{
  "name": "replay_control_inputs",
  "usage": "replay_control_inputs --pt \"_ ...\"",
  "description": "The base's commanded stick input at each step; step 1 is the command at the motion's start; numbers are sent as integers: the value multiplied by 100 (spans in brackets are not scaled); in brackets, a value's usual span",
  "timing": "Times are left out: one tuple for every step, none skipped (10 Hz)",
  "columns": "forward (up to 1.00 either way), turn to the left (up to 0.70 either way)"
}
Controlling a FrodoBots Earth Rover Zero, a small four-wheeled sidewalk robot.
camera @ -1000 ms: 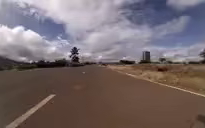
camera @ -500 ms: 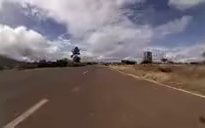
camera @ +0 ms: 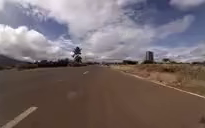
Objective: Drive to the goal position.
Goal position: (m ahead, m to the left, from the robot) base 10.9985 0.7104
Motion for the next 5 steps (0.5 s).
replay_control_inputs --pt "70 -23" --pt "70 -35" --pt "70 -35" --pt "70 -31" --pt "70 -21"
